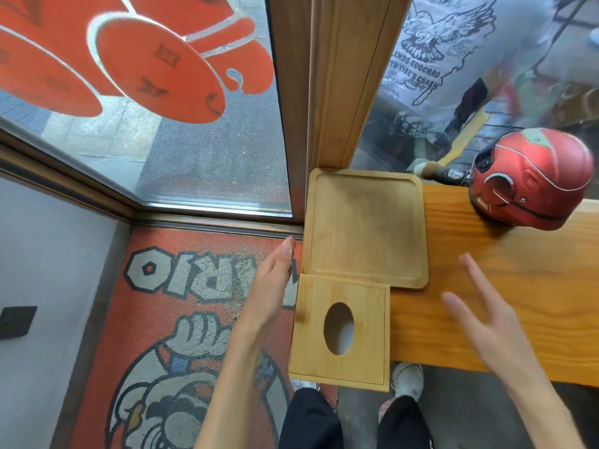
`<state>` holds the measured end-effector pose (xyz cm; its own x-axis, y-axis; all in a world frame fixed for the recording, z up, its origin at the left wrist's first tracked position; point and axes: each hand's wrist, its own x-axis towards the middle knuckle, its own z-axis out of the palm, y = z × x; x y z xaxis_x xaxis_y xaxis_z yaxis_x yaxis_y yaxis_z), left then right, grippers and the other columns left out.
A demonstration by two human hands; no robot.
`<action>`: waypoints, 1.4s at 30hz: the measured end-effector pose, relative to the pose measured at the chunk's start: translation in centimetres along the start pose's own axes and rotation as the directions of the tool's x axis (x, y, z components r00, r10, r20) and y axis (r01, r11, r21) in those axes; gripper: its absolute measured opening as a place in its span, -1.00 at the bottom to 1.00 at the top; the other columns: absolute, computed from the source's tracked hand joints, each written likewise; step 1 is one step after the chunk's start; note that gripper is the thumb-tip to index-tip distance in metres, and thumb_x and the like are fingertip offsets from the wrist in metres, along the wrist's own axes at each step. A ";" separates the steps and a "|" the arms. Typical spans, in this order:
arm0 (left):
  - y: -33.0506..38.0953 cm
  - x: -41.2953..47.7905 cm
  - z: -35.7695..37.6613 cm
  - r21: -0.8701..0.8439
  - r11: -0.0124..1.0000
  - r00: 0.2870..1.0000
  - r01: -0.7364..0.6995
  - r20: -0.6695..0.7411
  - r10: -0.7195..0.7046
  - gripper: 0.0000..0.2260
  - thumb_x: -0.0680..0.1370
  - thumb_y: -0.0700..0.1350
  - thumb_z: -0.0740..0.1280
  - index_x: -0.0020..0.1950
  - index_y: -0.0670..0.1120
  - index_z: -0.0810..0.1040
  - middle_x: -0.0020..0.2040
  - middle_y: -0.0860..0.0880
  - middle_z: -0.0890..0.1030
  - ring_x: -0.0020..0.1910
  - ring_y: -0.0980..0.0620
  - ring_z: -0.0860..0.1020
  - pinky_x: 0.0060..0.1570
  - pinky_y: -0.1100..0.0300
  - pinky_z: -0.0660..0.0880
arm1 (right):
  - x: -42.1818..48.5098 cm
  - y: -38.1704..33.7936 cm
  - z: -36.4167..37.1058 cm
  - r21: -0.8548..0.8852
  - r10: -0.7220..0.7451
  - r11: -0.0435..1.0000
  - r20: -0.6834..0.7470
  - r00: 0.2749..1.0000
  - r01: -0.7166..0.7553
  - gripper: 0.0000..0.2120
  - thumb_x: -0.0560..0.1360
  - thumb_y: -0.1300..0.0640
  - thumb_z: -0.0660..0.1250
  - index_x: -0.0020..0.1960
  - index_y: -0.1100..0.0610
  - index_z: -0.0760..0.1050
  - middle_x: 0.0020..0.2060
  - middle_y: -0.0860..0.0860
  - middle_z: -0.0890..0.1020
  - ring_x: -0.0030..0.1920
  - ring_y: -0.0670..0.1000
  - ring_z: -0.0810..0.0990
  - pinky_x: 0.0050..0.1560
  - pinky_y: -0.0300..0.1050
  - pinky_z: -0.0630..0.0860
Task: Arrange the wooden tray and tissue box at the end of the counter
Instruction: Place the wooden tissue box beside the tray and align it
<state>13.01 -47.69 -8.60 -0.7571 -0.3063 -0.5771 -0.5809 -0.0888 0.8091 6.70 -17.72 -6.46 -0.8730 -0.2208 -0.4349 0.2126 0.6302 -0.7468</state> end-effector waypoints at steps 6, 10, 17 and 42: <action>-0.6 2.5 1.0 -0.078 0.994 0.997 -0.072 -0.027 0.071 -0.63 0.66 -0.08 0.25 0.48 -0.07 0.45 0.43 0.02 0.53 0.40 0.09 0.49 0.34 0.10 0.49 | 4.9 3.2 4.4 -0.440 -0.166 0.889 -0.048 0.985 0.128 -0.14 0.51 -0.28 0.26 0.61 0.07 -0.04 0.62 0.00 -0.05 0.63 -0.01 -0.19 0.59 0.05 -0.30; -1.5 2.5 1.9 -0.180 0.983 0.995 -0.034 -0.099 0.016 -0.64 0.64 -0.09 0.30 0.44 -0.05 0.50 0.41 0.02 0.55 0.38 0.06 0.52 0.38 -0.04 0.46 | 4.9 3.4 5.0 -0.429 -0.211 0.889 -0.074 0.975 0.160 -0.18 0.55 -0.04 0.37 0.63 0.10 -0.01 0.63 -0.01 -0.02 0.64 -0.02 -0.17 0.59 -0.02 -0.32; -1.7 2.6 2.2 -0.197 0.980 0.990 -0.038 -0.143 0.009 -0.68 0.65 -0.12 0.28 0.40 -0.07 0.55 0.37 0.01 0.60 0.35 0.02 0.56 0.34 -0.09 0.49 | 4.8 3.4 5.0 -0.417 -0.210 0.893 -0.056 0.976 0.168 -0.17 0.54 0.03 0.39 0.62 0.08 -0.05 0.62 -0.04 -0.05 0.63 -0.04 -0.20 0.56 -0.10 -0.35; -7.3 -9.0 3.1 -0.263 0.963 0.992 -0.061 -0.122 0.030 -0.53 0.62 0.24 -0.01 0.45 0.20 0.41 0.42 0.20 0.52 0.43 0.21 0.45 0.46 0.01 0.35 | -8.0 3.8 12.0 -0.314 -0.163 0.933 0.064 0.984 0.175 -0.13 0.50 -0.38 0.19 0.65 -0.02 -0.01 0.65 -0.10 0.03 0.64 -0.06 -0.19 0.59 0.02 -0.33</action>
<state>23.12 -41.30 -9.63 -0.7317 -0.4222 -0.5351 -0.4347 -0.3157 0.8434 19.78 -22.53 -11.86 -0.8662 -0.3678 -0.3382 -0.0925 0.7831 -0.6149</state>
